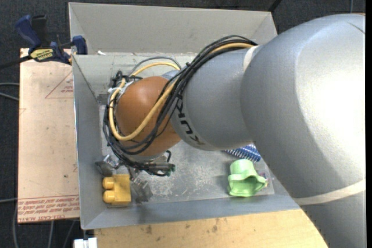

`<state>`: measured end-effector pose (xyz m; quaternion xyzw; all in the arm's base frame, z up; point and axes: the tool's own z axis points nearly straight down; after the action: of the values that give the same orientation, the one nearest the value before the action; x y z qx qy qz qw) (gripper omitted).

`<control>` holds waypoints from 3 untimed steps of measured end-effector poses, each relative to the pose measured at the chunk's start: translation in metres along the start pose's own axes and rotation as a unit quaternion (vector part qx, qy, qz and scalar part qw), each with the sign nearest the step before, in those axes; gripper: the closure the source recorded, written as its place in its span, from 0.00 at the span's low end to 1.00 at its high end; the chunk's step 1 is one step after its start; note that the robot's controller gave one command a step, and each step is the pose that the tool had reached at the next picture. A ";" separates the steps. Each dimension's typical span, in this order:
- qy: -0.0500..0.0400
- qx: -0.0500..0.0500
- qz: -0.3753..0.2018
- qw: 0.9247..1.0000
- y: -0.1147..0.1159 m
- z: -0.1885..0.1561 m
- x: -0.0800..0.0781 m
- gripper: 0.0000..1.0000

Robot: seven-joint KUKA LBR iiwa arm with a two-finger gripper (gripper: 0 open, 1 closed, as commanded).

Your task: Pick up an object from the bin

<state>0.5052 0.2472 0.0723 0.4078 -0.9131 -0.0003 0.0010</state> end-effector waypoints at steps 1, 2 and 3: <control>-0.001 0.000 0.000 1.000 0.000 0.000 -0.001 1.00; 0.000 0.000 0.000 1.000 0.000 0.000 0.000 0.00; -0.001 -0.001 0.000 1.000 0.001 0.000 -0.001 1.00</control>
Offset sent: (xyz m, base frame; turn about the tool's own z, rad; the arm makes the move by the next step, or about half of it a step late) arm 0.0000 0.0000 0.0000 0.0000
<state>0.5053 0.2481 0.0724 0.4076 -0.9132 -0.0014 -0.0001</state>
